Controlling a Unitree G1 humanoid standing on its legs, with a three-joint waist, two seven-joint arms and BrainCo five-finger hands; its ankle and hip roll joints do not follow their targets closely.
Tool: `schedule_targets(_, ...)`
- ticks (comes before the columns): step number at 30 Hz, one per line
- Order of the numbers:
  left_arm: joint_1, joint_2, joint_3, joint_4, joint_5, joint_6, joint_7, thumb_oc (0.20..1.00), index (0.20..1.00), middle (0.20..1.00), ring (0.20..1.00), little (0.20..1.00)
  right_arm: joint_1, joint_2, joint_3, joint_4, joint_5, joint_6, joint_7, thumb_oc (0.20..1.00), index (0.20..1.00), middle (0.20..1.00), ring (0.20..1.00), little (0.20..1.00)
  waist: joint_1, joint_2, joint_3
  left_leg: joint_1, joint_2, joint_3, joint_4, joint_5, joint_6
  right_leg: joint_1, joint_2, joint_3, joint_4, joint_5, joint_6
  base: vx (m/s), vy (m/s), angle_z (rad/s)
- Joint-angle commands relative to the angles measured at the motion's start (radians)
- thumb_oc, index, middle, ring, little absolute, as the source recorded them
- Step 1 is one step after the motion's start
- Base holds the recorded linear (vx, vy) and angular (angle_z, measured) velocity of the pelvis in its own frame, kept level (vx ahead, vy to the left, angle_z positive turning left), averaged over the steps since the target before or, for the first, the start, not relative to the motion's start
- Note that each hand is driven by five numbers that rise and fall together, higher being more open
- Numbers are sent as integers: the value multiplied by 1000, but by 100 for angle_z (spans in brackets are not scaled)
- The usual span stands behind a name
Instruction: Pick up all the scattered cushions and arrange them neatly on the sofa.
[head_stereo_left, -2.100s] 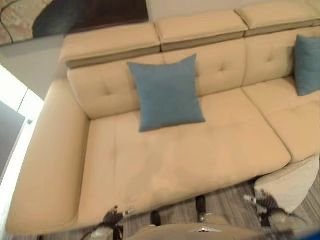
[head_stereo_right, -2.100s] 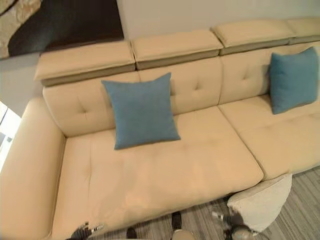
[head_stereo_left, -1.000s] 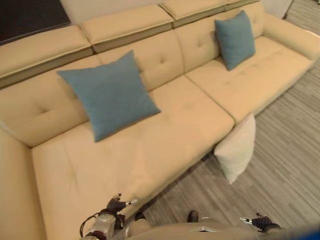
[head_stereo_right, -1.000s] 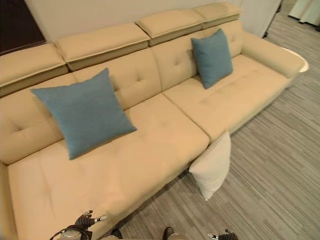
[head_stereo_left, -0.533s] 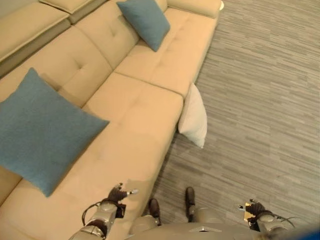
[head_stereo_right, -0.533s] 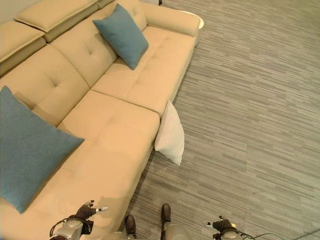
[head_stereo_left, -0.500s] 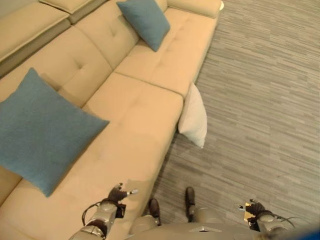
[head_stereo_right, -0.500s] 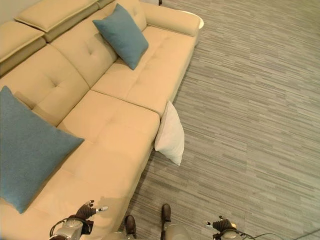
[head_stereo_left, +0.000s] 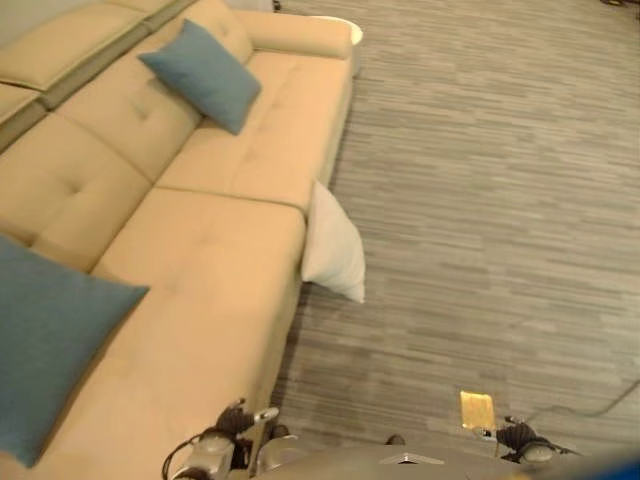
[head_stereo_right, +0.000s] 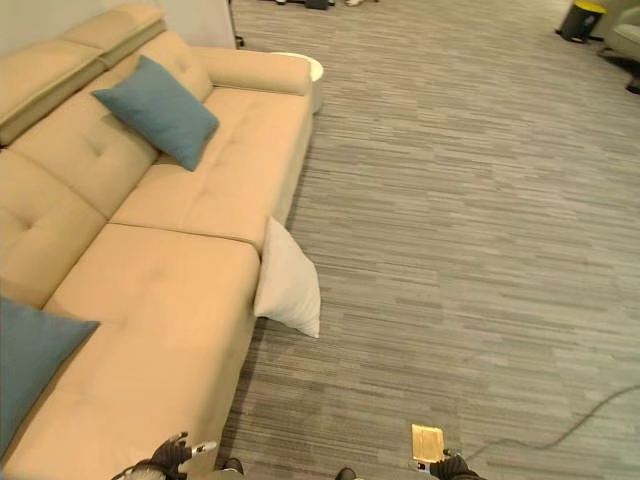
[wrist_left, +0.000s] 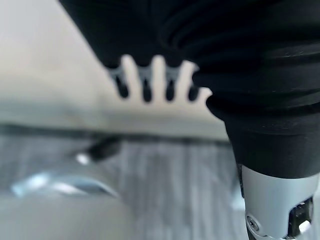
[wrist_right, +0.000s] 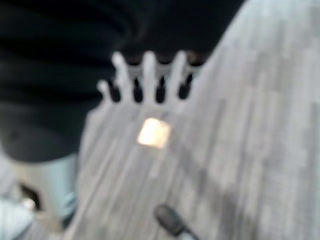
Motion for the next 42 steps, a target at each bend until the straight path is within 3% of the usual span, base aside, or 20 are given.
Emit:
schedule_targets(1,-84,3,-9,-5,33,-18,-11,1000,1000,1000,1000,1000,-57,-8,8,44,18,-12,-14,1000,1000,1000,1000,1000,-17,-19,68,-4,-92,-27,11,-64,-11,16,-13,69,-30,31,67,-58,-224,-13)
schedule_targets(3,-101,-9,-37,-22,25,-21,-9,1000,1000,1000,1000,1000,-52,-14,4,38,35,-12,-17,1000,1000,1000,1000,1000,-13,-21,83,-39,-133,-123,33,-69,-8,21,-1,99,-40,31,56,-38,-147,-4)
schedule_targets(4,-101,-9,-37,-22,25,-21,-9,1000,1000,1000,1000,1000,-52,-14,3,38,35,-12,-17,1000,1000,1000,1000,1000,-14,-21,80,-43,-134,-124,32,-67,-7,17,-2,98,-40,31,56,-10,-70,-23)
schedule_targets(5,-103,-16,-46,-25,22,-23,-6,1000,1000,1000,1000,1000,-49,-8,8,33,38,-15,-22,1000,1000,1000,1000,1000,-7,-22,83,-68,-174,-189,19,-70,0,19,9,119,-47,33,53,13,-71,-54)
schedule_targets(10,-94,-27,-49,-30,10,-24,-2,1000,1000,1000,1000,1000,-48,-20,8,26,42,-25,-32,1000,1000,1000,1000,1000,18,-23,92,-137,-247,-265,-29,-27,10,36,51,184,-62,33,54,85,-64,-55)
schedule_targets(14,-72,-28,-31,-33,-5,-27,-2,1000,1000,1000,1000,1000,-51,-25,17,19,34,-29,-31,1000,1000,1000,1000,1000,43,-20,86,-123,-270,-304,-5,-45,28,53,64,237,-28,-9,50,155,24,-86)
schedule_targets(18,-57,-27,-22,-30,-10,-27,-4,1000,1000,1000,1000,1000,-48,-20,15,16,22,-28,-24,1000,1000,1000,1000,1000,51,-11,69,-69,-265,-276,-30,-68,58,42,43,247,80,-40,64,213,112,-42)
schedule_targets(19,-58,-21,-14,-34,-17,-29,1,1000,1000,1000,1000,1000,-64,-22,15,12,17,-30,-24,1000,1000,1000,1000,1000,60,-3,76,-34,-256,-246,-44,-81,74,-15,14,232,196,-19,100,85,60,-85)
schedule_targets(20,-58,-21,-14,-34,-17,-29,1,1000,1000,1000,1000,1000,-64,-22,15,12,17,-30,-24,1000,1000,1000,1000,1000,61,-3,76,-34,-256,-245,-44,-81,74,-15,14,233,196,-20,100,165,101,-106)
schedule_targets(21,-64,-14,-17,-45,-31,-31,8,1000,1000,1000,1000,1000,-74,-25,15,0,17,-32,-27,1000,1000,1000,1000,1000,55,8,85,-8,-248,-234,-54,-90,85,-68,-16,204,305,13,128,132,51,-56)
schedule_targets(22,-68,-11,-17,-52,-38,-33,8,1000,1000,1000,1000,1000,-77,-26,14,-6,16,-31,-29,1000,1000,1000,1000,1000,54,12,88,7,-245,-232,-62,-94,85,-89,-38,182,317,26,127,178,48,-20)
schedule_targets(26,-82,-1,-16,-65,-40,-37,14,1000,1000,1000,1000,1000,-97,-37,16,-18,10,-32,-34,1000,1000,1000,1000,1000,55,24,90,60,-230,-225,-99,-120,73,-117,-98,103,168,71,104,181,-76,-19)
schedule_targets(27,-81,-1,-16,-63,-41,-39,18,1000,1000,1000,1000,1000,-96,-25,29,-36,0,-37,-42,1000,1000,1000,1000,1000,41,20,91,82,-236,-231,-109,-130,67,-141,-88,131,77,117,113,257,-128,-37)
schedule_targets(30,-75,-9,-14,-62,-37,-46,38,1000,1000,1000,1000,1000,-78,3,55,-66,-32,-32,-50,1000,1000,1000,1000,1000,2,24,94,128,-234,-234,-124,-150,57,-189,-75,166,6,174,133,267,-137,-10)
schedule_targets(34,-66,-40,-19,-46,-65,-48,50,1000,1000,1000,1000,1000,-44,18,67,-62,-33,-36,-59,1000,1000,1000,1000,1000,-28,30,69,141,-206,-261,-94,-177,29,-158,-46,205,6,148,102,244,-248,13)
schedule_targets(35,-69,-52,-32,-51,-71,-44,48,1000,1000,1000,1000,1000,-34,15,67,-61,-21,-39,-62,1000,1000,1000,1000,1000,-38,30,77,82,-186,-251,62,-167,-4,-131,-39,189,-4,121,76,176,-414,25)
schedule_targets(38,-91,-63,-63,-62,-88,-45,50,1000,1000,1000,1000,1000,-21,15,67,-64,-2,-41,-75,1000,1000,1000,1000,1000,-26,5,124,-55,-179,-243,288,-105,-19,-74,-34,165,-26,94,37,62,-279,57)
schedule_targets(40,-99,-68,-84,-61,-82,-41,49,1000,1000,1000,1000,1000,-13,18,65,-61,7,-42,-82,1000,1000,1000,1000,1000,-24,-4,135,-107,-172,-203,268,-107,-5,-41,-30,148,-44,74,30,119,-154,46)
schedule_targets(42,-98,-74,-91,-65,-76,-40,51,1000,1000,1000,1000,1000,-3,25,65,-68,7,-44,-90,1000,1000,1000,1000,1000,-19,1,135,-147,-166,-161,163,-98,6,-16,-25,125,-54,55,32,193,-59,54)
